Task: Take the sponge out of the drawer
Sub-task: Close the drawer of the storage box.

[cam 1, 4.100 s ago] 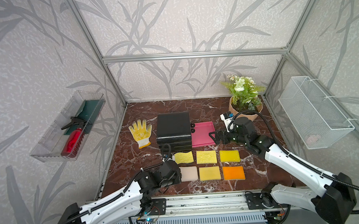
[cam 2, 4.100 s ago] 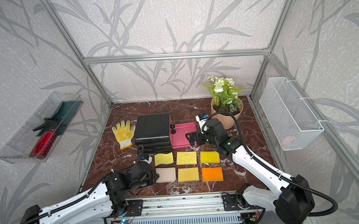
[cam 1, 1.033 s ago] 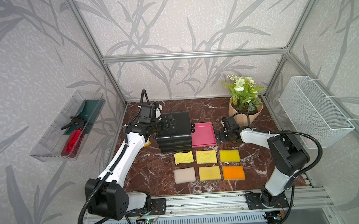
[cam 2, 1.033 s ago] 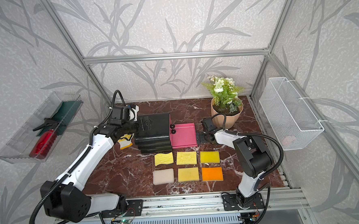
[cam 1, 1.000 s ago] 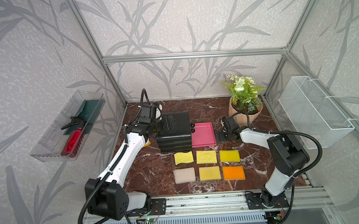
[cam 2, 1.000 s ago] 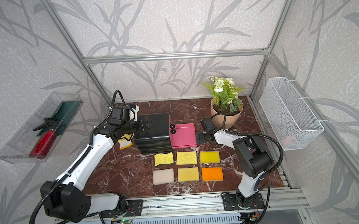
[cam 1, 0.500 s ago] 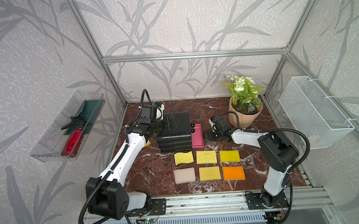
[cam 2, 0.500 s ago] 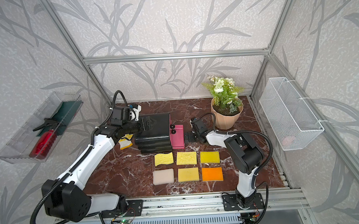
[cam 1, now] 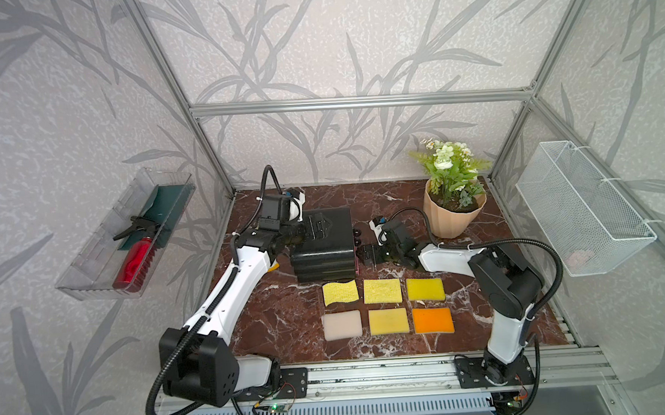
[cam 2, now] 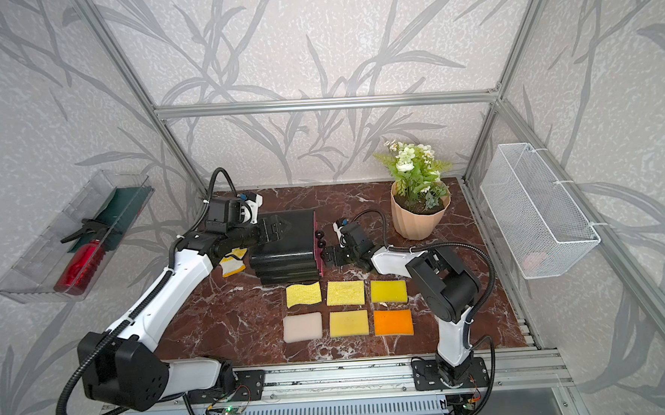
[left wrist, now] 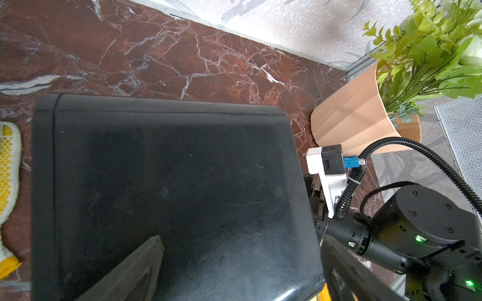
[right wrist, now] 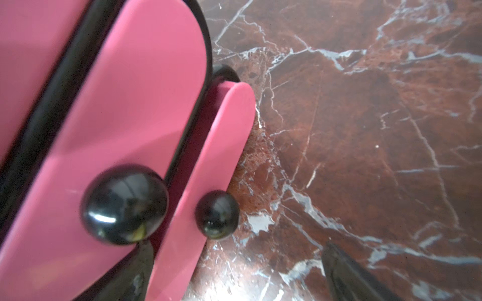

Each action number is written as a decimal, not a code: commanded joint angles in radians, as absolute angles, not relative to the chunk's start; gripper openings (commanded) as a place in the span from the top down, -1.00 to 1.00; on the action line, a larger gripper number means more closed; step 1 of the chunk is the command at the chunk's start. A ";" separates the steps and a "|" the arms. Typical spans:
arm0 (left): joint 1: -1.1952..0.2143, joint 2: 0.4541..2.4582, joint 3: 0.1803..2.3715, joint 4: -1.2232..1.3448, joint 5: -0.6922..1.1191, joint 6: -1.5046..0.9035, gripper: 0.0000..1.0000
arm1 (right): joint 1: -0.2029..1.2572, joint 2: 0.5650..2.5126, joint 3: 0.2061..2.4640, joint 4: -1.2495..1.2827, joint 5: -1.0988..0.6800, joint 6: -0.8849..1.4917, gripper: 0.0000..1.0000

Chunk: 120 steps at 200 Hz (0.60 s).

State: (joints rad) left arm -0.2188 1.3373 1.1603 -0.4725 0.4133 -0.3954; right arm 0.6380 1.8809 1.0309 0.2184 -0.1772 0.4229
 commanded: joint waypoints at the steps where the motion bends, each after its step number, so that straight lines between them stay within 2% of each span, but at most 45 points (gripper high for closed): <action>1: -0.215 1.354 1.126 -0.525 0.425 -0.403 -0.89 | 0.652 1.914 1.027 0.273 -0.207 0.446 -0.98; 86: -0.215 1.342 1.123 -0.520 0.425 -0.402 -0.88 | 0.651 1.727 0.891 0.271 -0.010 0.368 -0.98; 120: -0.215 1.343 1.121 -0.518 0.426 -0.403 -0.88 | 0.651 1.748 0.923 0.190 0.035 0.340 -0.98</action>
